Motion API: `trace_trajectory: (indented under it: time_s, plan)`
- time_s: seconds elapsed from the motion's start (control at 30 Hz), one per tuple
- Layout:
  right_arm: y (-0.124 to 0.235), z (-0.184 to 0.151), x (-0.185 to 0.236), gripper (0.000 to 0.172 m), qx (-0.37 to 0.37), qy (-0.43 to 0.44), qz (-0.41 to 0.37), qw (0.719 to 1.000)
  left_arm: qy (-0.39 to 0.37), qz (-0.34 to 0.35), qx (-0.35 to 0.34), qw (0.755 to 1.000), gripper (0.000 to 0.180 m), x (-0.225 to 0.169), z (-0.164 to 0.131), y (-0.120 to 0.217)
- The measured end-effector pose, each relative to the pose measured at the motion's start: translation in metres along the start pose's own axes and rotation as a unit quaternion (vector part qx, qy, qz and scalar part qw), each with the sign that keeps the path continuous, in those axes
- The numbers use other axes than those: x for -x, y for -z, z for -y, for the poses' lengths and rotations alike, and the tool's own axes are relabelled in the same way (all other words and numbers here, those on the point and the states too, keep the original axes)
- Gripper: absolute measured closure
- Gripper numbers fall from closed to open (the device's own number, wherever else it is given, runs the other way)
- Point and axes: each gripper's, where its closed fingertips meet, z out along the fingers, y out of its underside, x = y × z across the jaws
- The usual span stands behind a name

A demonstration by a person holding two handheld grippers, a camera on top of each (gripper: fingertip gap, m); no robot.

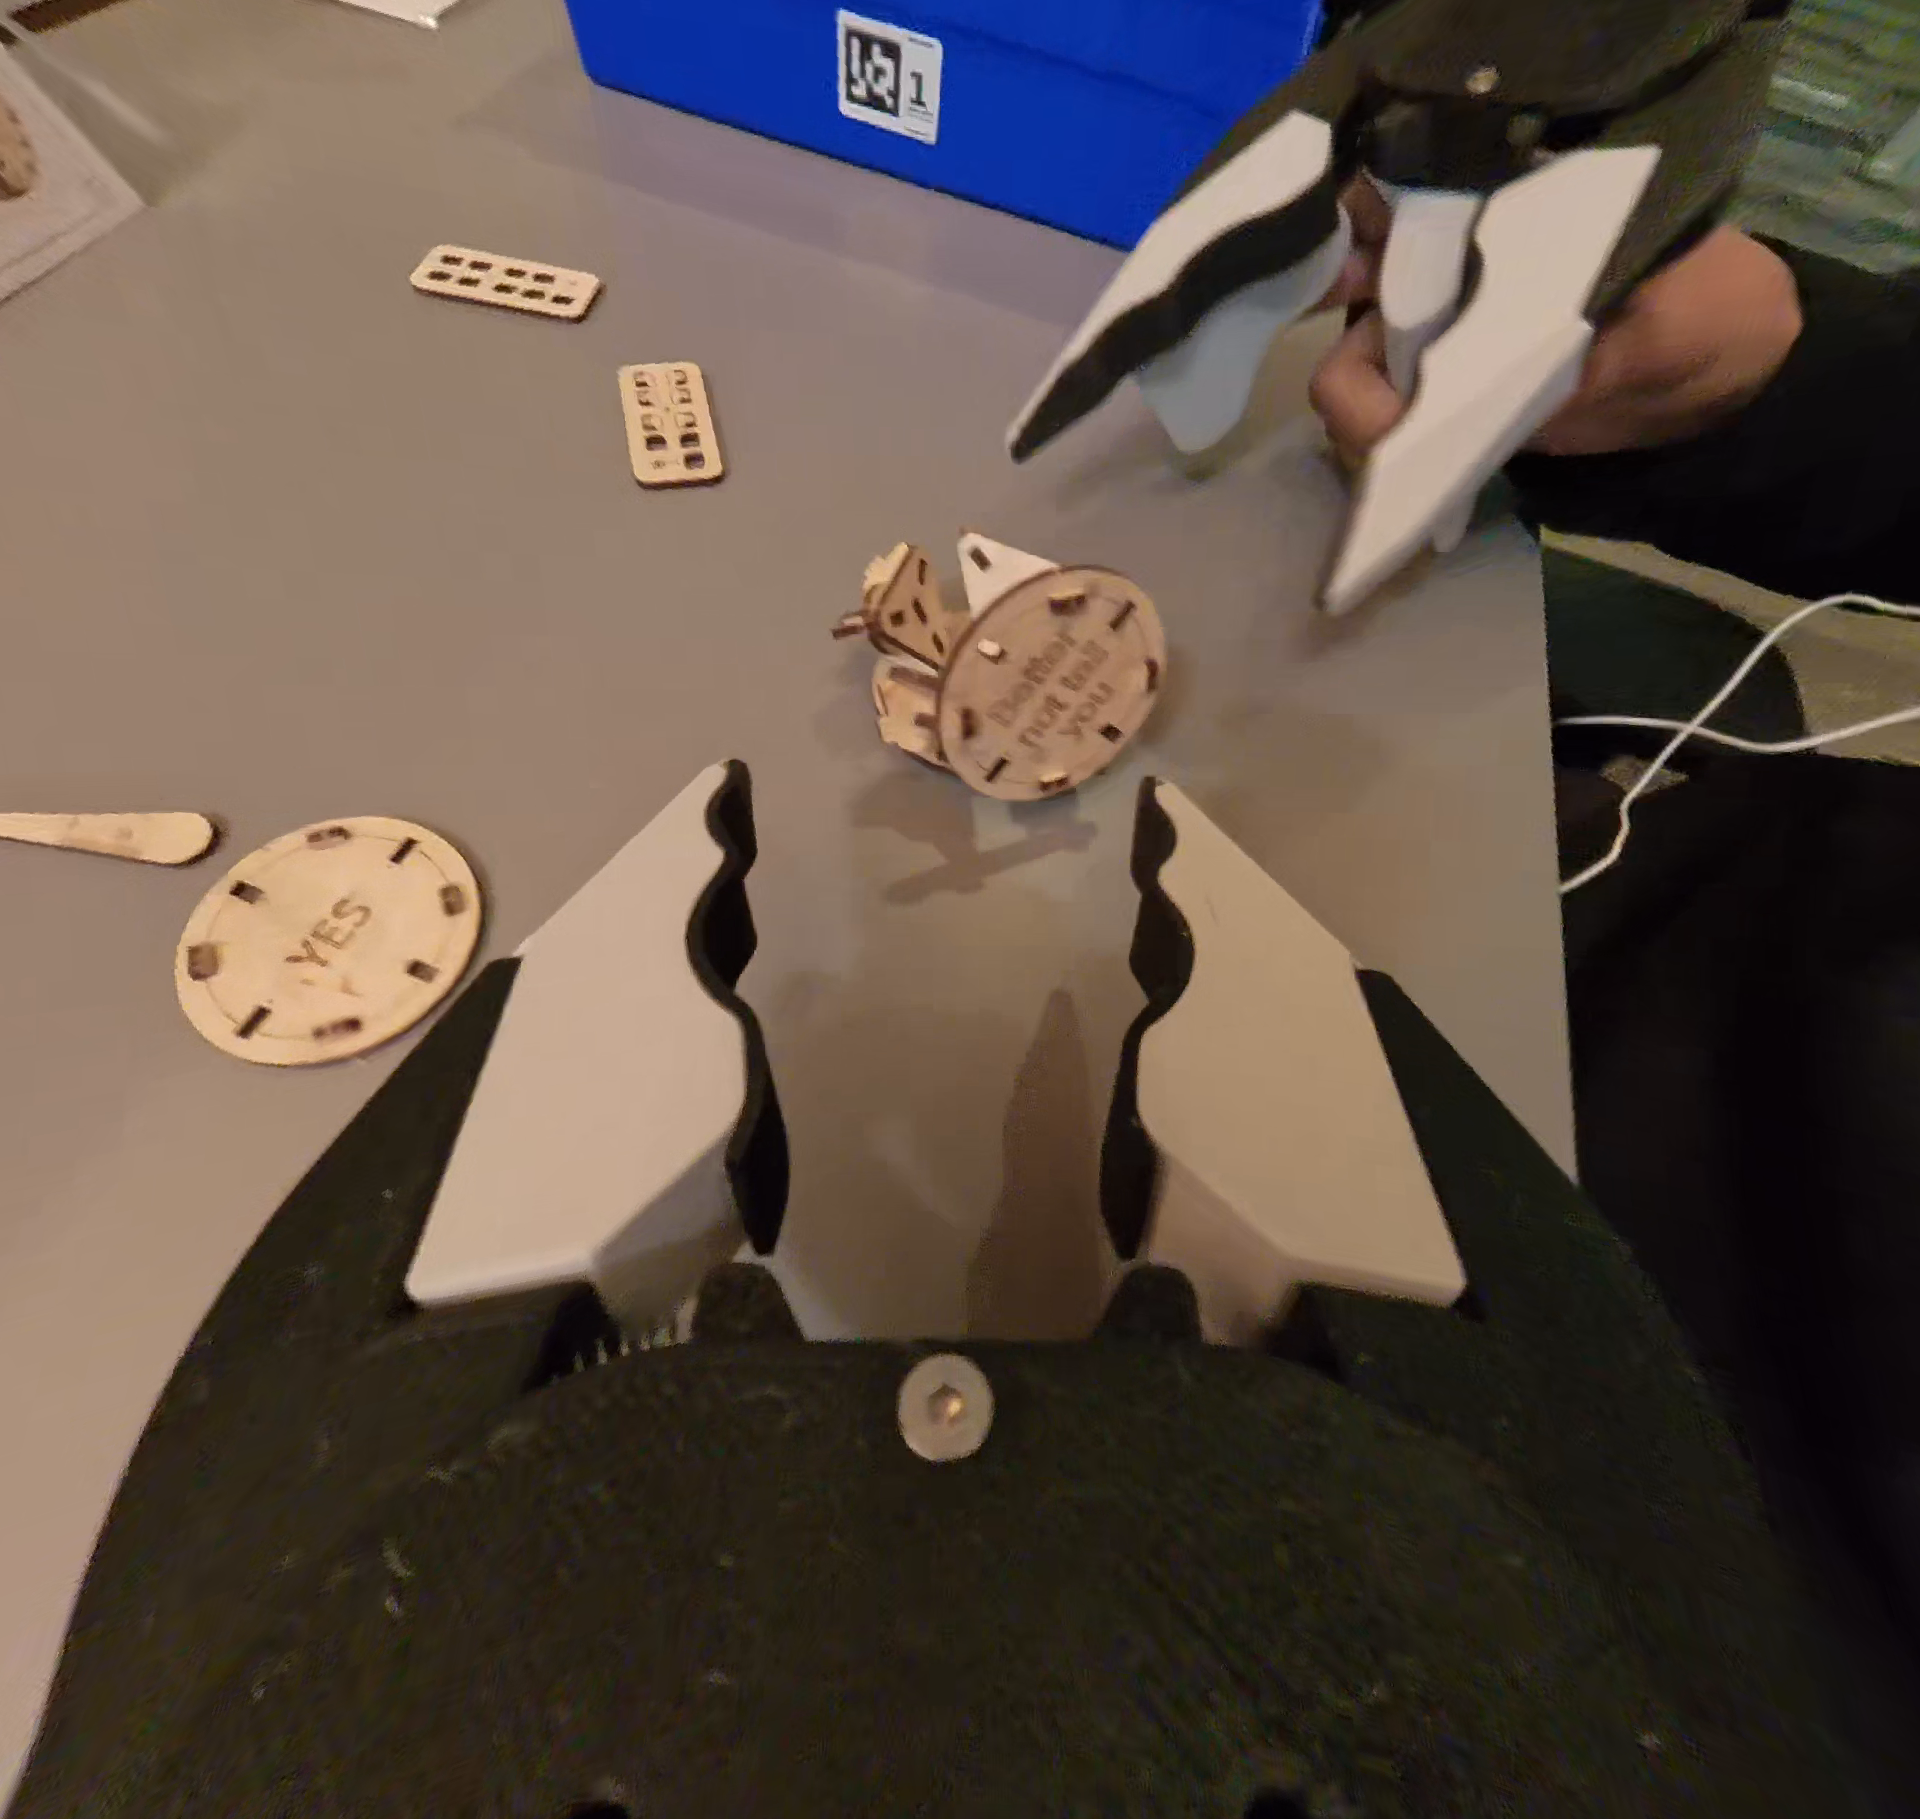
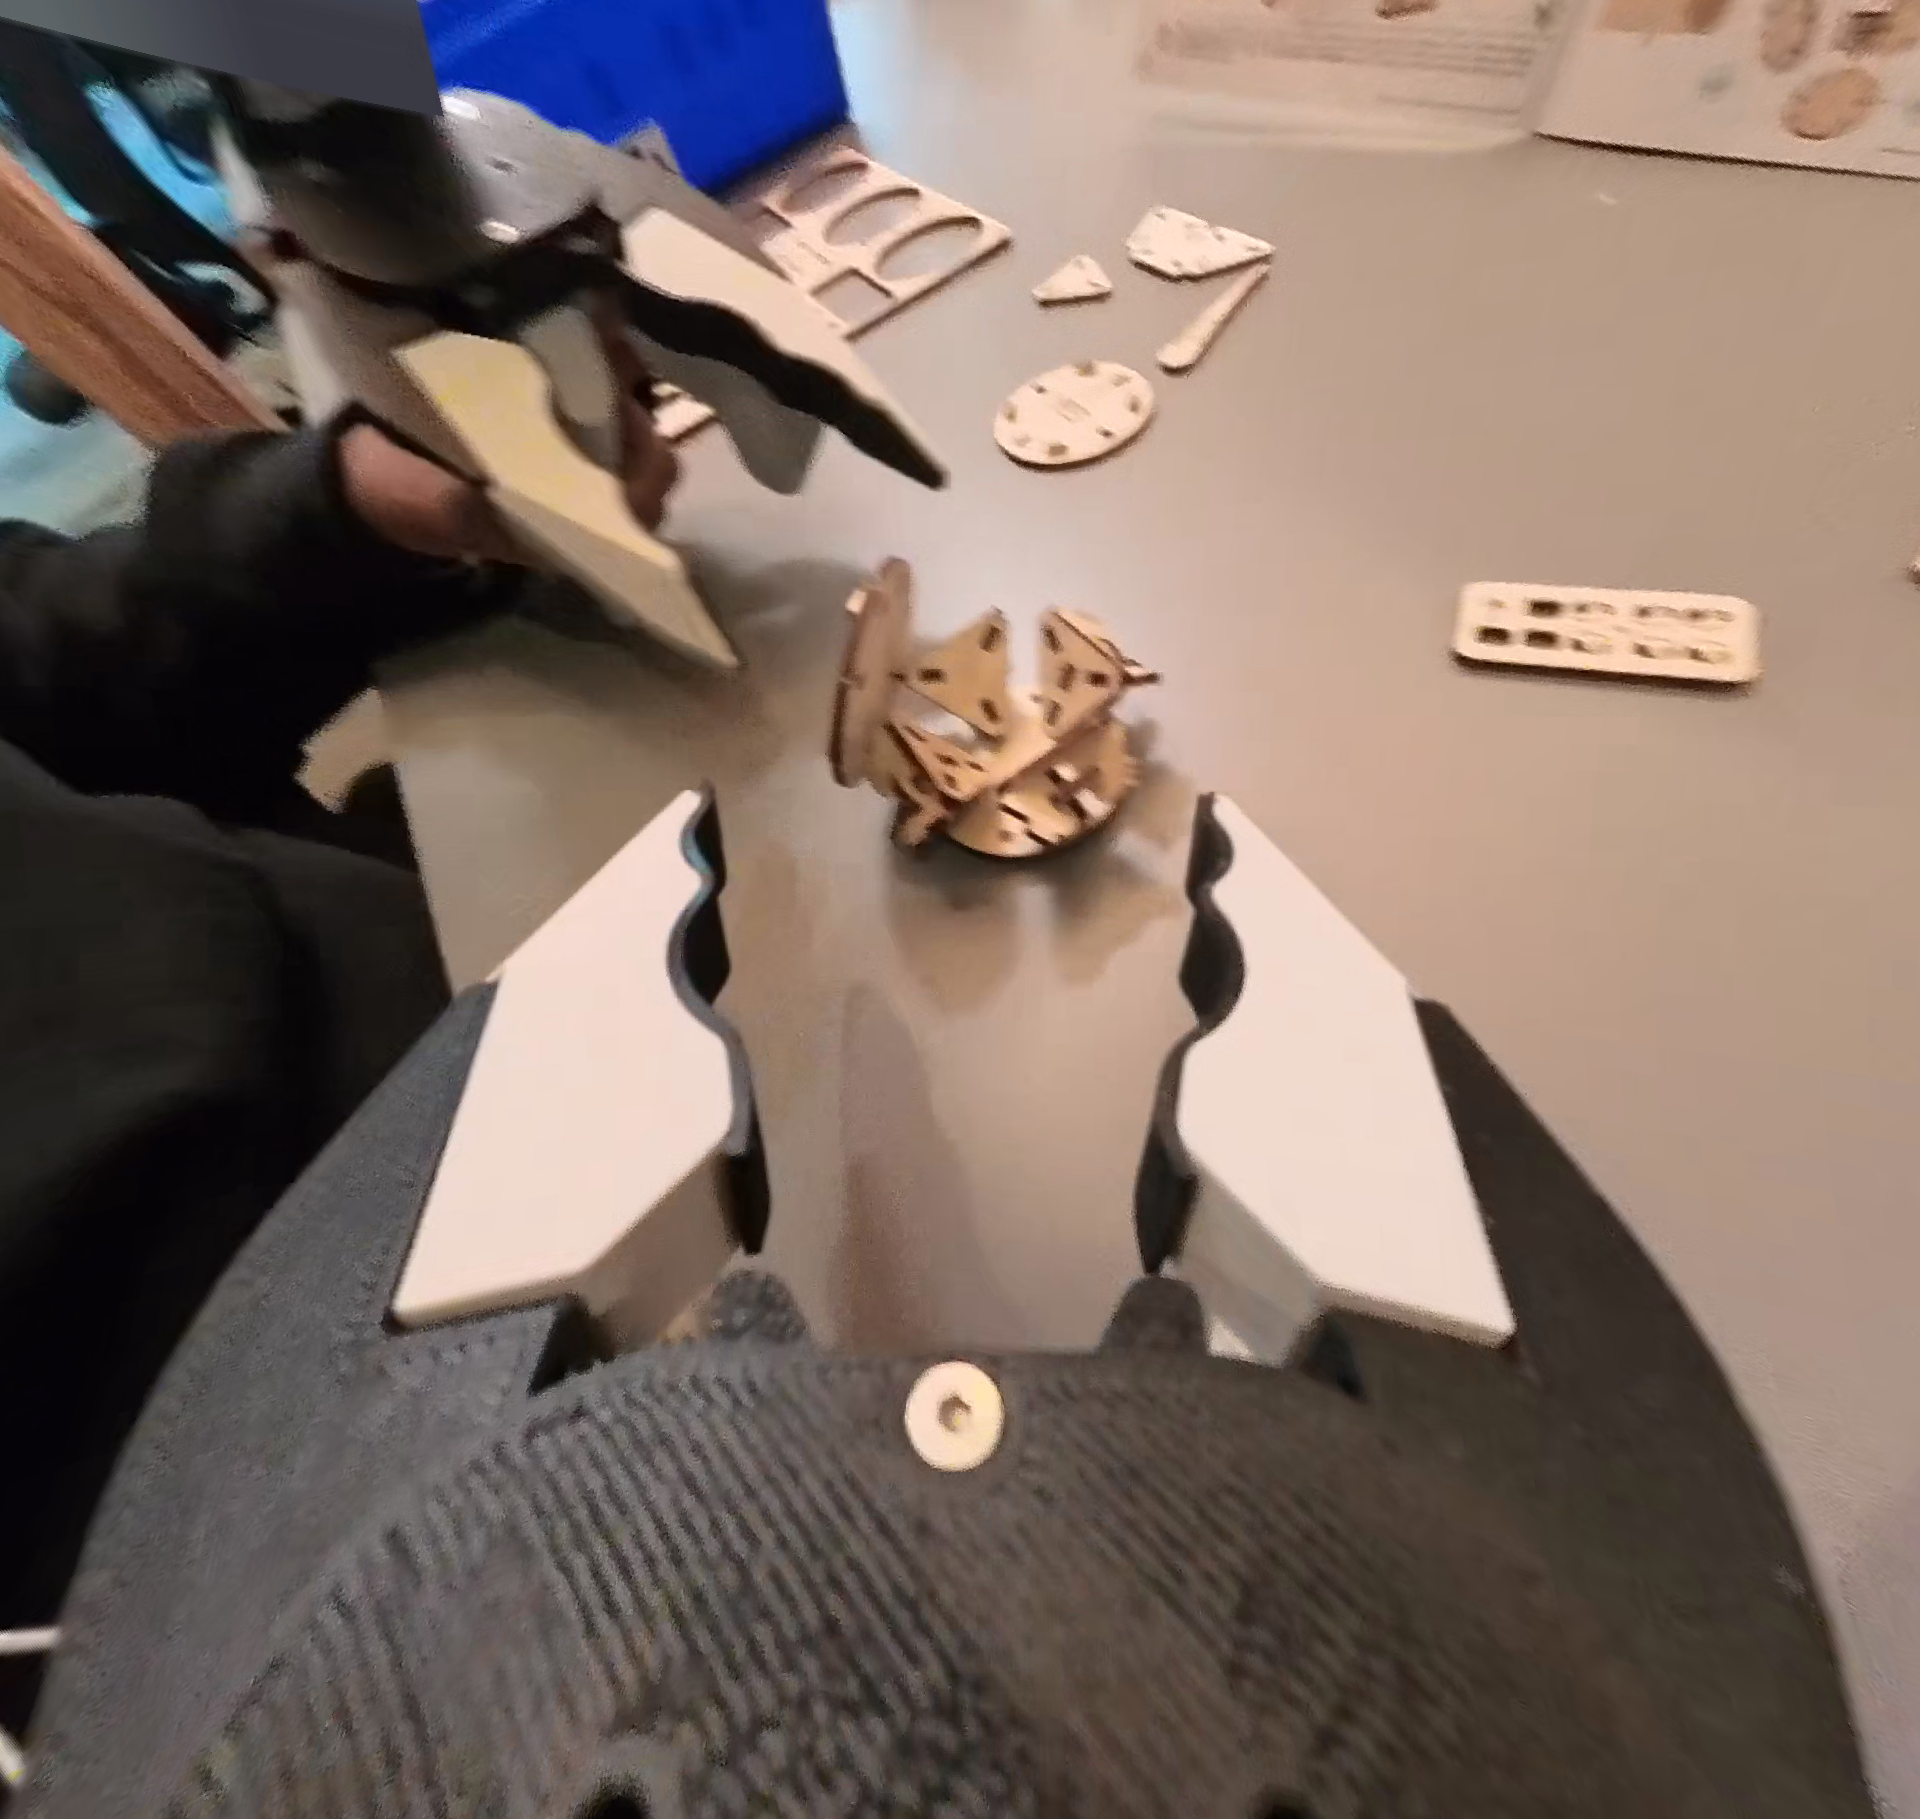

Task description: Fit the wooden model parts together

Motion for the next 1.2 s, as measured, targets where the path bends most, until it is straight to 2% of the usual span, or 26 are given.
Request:
trace_trajectory:
  time_s: [0.07,0.17,0.23,0.37,0.47,0.57,0.8,0.9,1.03,1.2]
  plan:
    - [-0.007,0.002,0.008,0.08,0.001,0.0,0.012,1.0,-0.007,-0.006,-0.014,1.0,0.111,0.005,0.008,-0.003]
    - [-0.02,-0.006,0.005,0.075,0.038,0.014,-0.007,0.999,-0.01,-0.062,-0.019,0.998,0.109,-0.002,0.013,-0.007]
    - [-0.027,-0.011,0.0,0.074,0.064,0.02,-0.021,0.998,-0.011,-0.092,-0.004,0.996,0.103,-0.004,0.011,-0.01]
    - [-0.034,-0.018,-0.004,0.077,0.094,0.025,-0.033,0.995,-0.015,-0.146,0.049,0.988,0.102,-0.008,0.0,-0.018]
    - [-0.037,-0.017,-0.007,0.083,0.098,0.03,-0.042,0.994,-0.037,-0.143,0.093,0.985,0.102,-0.003,-0.011,-0.025]
    - [-0.039,-0.018,-0.008,0.087,0.103,0.031,-0.045,0.993,-0.044,-0.15,0.104,0.982,0.1,-0.002,-0.012,-0.028]
    - [-0.039,-0.014,-0.007,0.096,0.094,0.02,-0.021,0.995,-0.035,-0.17,0.079,0.982,0.103,-0.006,-0.006,-0.023]
    - [-0.04,-0.013,0.0,0.097,0.098,0.03,0.018,0.995,-0.03,-0.196,0.07,0.978,0.114,-0.023,-0.006,-0.018]
    - [-0.036,-0.022,0.015,0.097,0.123,0.065,0.076,0.987,-0.023,-0.195,0.069,0.978,0.12,-0.037,-0.012,-0.009]
    - [-0.032,-0.025,0.017,0.1,0.125,0.083,0.088,0.985,0.008,-0.176,0.052,0.983,0.125,-0.033,-0.009,0.004]
